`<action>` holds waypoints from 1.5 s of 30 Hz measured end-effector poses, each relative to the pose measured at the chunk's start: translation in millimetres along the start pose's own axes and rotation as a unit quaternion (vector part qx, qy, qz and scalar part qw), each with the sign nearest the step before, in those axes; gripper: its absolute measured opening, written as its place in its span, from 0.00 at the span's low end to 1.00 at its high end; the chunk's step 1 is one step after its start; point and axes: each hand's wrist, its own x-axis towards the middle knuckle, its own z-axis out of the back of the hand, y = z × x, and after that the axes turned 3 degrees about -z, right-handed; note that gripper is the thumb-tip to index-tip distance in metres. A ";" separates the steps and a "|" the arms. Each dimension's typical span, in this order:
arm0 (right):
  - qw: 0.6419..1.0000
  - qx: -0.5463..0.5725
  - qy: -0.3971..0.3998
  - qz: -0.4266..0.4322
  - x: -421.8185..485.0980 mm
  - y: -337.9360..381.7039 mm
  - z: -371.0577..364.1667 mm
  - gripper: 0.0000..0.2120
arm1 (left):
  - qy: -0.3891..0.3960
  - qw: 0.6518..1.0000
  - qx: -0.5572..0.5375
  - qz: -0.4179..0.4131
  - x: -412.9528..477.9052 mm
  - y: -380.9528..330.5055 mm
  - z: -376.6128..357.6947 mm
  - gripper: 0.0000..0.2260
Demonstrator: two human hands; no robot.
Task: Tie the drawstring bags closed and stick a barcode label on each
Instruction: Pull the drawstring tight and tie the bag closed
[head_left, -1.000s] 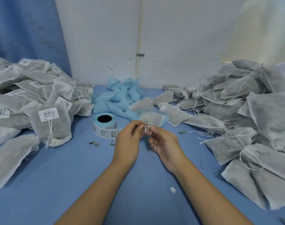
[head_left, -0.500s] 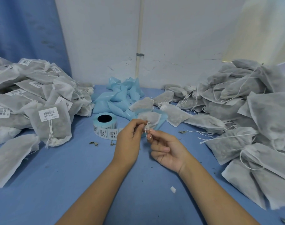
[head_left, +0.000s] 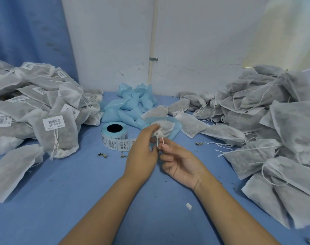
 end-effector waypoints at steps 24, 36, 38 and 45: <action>0.927 -0.191 -0.257 0.194 9.5 2.9 -25.2 0.03 | -0.213 0.970 -0.090 -0.076 26.7 -35.7 21.1 0.19; 0.928 -0.117 -0.259 0.239 8.3 4.5 -28.7 0.05 | -0.208 0.971 -0.119 -0.016 35.6 -34.2 29.3 0.22; 0.929 -0.095 -0.264 0.240 9.3 5.1 -28.6 0.04 | -0.186 0.971 -0.151 0.007 36.4 -31.6 29.2 0.21; 0.928 -0.055 -0.281 0.240 10.7 5.6 -26.3 0.02 | -0.071 0.985 -0.158 0.004 31.1 -28.0 21.1 0.27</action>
